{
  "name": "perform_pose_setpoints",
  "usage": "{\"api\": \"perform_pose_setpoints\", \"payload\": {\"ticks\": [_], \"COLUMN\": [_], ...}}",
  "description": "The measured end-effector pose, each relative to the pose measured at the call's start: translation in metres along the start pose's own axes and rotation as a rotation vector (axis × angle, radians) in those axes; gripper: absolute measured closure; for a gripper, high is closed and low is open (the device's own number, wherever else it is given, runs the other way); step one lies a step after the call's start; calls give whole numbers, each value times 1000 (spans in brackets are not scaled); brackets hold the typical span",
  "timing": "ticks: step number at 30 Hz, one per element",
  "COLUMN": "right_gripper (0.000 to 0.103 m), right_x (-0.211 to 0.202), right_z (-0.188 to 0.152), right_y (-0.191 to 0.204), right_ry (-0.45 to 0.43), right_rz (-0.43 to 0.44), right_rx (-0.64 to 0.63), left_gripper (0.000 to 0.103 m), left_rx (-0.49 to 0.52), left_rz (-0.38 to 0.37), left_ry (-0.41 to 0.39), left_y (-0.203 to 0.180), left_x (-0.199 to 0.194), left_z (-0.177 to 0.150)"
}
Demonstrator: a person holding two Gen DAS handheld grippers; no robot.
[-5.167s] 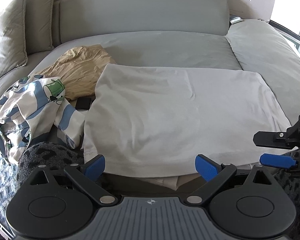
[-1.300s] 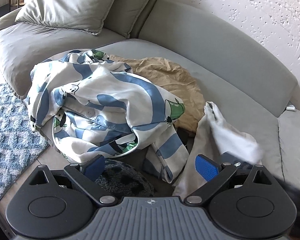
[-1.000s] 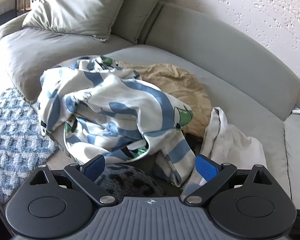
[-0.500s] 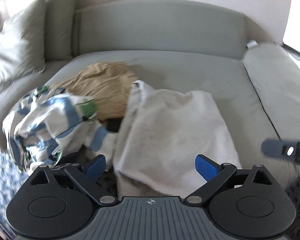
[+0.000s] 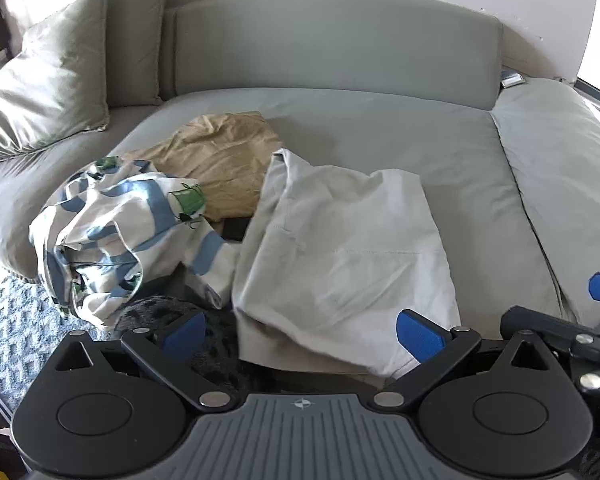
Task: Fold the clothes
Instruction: 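Move both open grippers to the edges of the folded hoodie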
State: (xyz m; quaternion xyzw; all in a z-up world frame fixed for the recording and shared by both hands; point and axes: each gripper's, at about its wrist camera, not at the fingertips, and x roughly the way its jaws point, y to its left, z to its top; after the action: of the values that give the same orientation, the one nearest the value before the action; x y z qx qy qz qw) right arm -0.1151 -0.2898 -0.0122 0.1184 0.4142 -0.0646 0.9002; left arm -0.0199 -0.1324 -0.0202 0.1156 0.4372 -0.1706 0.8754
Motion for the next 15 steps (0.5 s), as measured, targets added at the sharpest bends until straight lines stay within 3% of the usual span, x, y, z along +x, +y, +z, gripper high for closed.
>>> {"api": "perform_pose_setpoints", "payload": {"ticks": [15], "right_gripper": [3], "right_x": [13], "right_z": [-7], "right_y": [3], "right_ry": [43], "right_rz": [12], "right_rx": [55], "left_gripper": [1], "left_rx": [-9], "left_rz": [-18], "left_ry": [45], "left_y": [3], "left_x": [12], "left_z": [-8]}}
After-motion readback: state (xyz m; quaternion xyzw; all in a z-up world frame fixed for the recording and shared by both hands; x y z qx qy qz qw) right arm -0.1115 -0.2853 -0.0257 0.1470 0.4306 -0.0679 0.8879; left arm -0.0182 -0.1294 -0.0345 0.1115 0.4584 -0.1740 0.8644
